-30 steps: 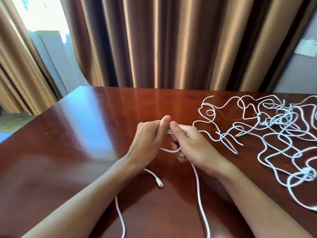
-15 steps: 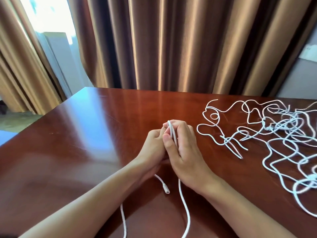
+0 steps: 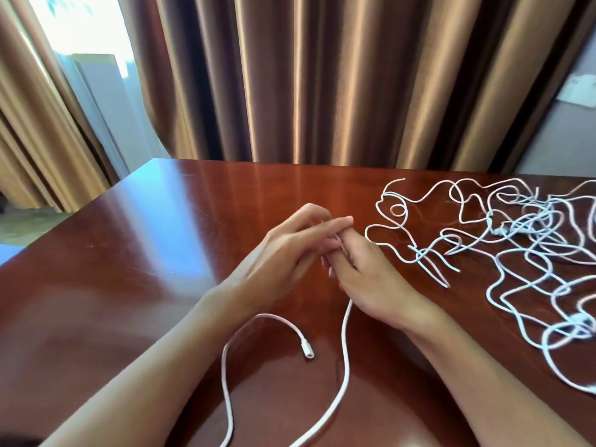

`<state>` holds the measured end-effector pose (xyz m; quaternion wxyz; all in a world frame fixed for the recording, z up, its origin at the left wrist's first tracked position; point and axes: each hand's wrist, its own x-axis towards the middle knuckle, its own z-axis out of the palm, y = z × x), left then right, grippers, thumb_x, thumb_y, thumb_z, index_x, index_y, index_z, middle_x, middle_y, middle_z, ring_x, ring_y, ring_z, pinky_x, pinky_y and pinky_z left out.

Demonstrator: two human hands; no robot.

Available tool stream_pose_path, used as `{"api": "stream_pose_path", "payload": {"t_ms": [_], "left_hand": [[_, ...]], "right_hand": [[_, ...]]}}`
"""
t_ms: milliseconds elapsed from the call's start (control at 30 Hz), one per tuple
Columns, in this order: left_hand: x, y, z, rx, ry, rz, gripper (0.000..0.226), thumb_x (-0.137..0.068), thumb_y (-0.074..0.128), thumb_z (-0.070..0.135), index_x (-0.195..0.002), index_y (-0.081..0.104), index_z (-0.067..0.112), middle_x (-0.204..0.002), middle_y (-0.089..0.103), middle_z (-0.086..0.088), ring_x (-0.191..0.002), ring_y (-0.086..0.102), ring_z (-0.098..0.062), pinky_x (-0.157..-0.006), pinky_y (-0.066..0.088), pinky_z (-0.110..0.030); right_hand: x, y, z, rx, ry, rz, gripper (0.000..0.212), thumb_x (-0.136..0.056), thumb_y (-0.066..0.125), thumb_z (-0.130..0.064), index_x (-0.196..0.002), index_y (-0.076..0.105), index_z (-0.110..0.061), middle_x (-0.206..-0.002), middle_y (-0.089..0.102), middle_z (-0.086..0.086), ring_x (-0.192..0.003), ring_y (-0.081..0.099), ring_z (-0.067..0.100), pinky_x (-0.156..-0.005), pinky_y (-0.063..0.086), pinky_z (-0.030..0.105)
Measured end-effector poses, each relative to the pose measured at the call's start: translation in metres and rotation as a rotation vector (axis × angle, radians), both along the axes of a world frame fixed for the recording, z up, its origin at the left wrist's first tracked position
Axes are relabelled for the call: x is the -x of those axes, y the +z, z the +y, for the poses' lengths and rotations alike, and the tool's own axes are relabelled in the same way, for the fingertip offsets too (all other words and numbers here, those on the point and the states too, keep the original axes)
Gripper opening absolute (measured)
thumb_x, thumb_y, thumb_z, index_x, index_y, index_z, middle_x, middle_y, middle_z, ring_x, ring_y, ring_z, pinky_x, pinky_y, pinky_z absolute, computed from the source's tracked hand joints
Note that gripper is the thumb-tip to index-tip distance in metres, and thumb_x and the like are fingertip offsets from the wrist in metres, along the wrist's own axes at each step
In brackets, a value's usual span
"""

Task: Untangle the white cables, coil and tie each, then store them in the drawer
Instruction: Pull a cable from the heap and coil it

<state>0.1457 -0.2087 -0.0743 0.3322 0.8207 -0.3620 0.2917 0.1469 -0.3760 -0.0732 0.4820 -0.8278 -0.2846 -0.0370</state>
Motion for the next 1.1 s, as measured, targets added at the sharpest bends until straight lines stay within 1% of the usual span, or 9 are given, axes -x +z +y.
{"api": "stream_pose_path", "payload": {"t_ms": [67,133,267,400,533,667,800,967,1100], "left_hand": [[-0.003,-0.002,0.004,-0.035,0.003,-0.048,0.031,-0.097,0.056,-0.002,-0.127,0.066,0.000,-0.105,0.059,-0.011,-0.087,0.063,-0.017,-0.080,0.050,-0.022],[-0.004,-0.002,0.006,-0.024,0.056,-0.081,0.027,-0.093,0.058,-0.008,-0.115,0.071,-0.001,-0.099,0.062,-0.009,-0.084,0.064,-0.015,-0.077,0.051,-0.022],[-0.003,0.002,0.005,0.124,0.223,-0.072,0.033,-0.080,0.057,-0.023,-0.095,0.074,0.001,-0.088,0.064,-0.003,-0.078,0.060,-0.005,-0.074,0.043,-0.012],[-0.003,0.005,0.005,0.286,0.371,0.022,0.018,-0.092,0.060,-0.001,-0.089,0.076,0.008,-0.078,0.064,0.004,-0.073,0.059,-0.003,-0.068,0.042,-0.011],[-0.006,0.001,0.007,0.347,0.432,0.130,0.018,-0.090,0.059,0.011,-0.086,0.077,0.010,-0.071,0.067,0.000,-0.068,0.061,-0.015,-0.064,0.046,-0.024],[-0.009,-0.002,0.009,0.256,0.441,0.047,0.019,-0.091,0.060,-0.004,-0.084,0.076,0.005,-0.069,0.063,-0.002,-0.067,0.056,-0.015,-0.061,0.041,-0.016],[-0.010,-0.003,0.012,0.227,0.438,0.027,0.023,-0.088,0.057,-0.011,-0.084,0.075,0.003,-0.069,0.062,-0.004,-0.066,0.054,-0.014,-0.059,0.039,-0.013],[-0.010,-0.005,0.009,0.504,0.384,0.372,0.030,-0.096,0.059,0.001,-0.074,0.070,0.017,-0.054,0.057,0.017,-0.049,0.047,0.000,-0.053,0.038,-0.018],[-0.006,-0.003,-0.002,0.758,0.246,0.627,0.022,-0.100,0.054,0.001,-0.088,0.071,-0.004,-0.058,0.054,0.004,-0.044,0.044,-0.010,-0.043,0.040,-0.022]], "right_hand": [[-0.002,0.000,-0.003,0.009,-0.023,0.031,0.017,-0.104,0.049,-0.021,-0.088,0.056,-0.024,-0.071,0.066,-0.007,-0.058,0.058,0.011,-0.061,0.052,0.044],[-0.003,0.001,-0.004,-0.072,-0.017,0.093,0.009,-0.102,0.057,-0.028,-0.097,0.052,-0.022,-0.077,0.070,-0.006,-0.061,0.058,0.005,-0.062,0.050,0.035],[-0.002,0.004,-0.004,-0.262,0.039,0.170,0.015,-0.099,0.064,-0.026,-0.109,0.062,-0.015,-0.085,0.075,0.002,-0.066,0.059,0.008,-0.061,0.048,0.026],[-0.003,0.003,-0.002,-0.386,0.082,0.210,0.014,-0.099,0.062,-0.006,-0.112,0.066,-0.005,-0.090,0.076,0.009,-0.066,0.060,0.013,-0.058,0.048,0.020],[-0.004,0.006,-0.006,-0.295,-0.032,0.041,0.013,-0.096,0.066,-0.007,-0.102,0.072,-0.017,-0.085,0.077,-0.001,-0.060,0.066,0.008,-0.061,0.052,0.018],[-0.005,0.003,-0.008,-0.145,-0.138,-0.122,0.016,-0.096,0.068,-0.017,-0.111,0.073,-0.021,-0.078,0.075,-0.008,-0.060,0.070,0.009,-0.063,0.056,0.022],[-0.009,0.004,-0.009,-0.267,-0.142,-0.080,0.014,-0.097,0.065,-0.010,-0.106,0.073,-0.018,-0.074,0.073,-0.004,-0.058,0.068,0.009,-0.059,0.052,0.017],[-0.006,0.006,-0.005,-0.494,-0.033,0.098,0.015,-0.092,0.069,-0.018,-0.106,0.070,-0.011,-0.079,0.074,-0.001,-0.063,0.066,0.010,-0.060,0.051,0.019],[0.000,0.003,0.002,-0.603,0.034,0.246,0.039,-0.084,0.074,-0.027,-0.120,0.064,-0.016,-0.084,0.069,-0.008,-0.072,0.062,0.004,-0.065,0.048,0.019]]}}
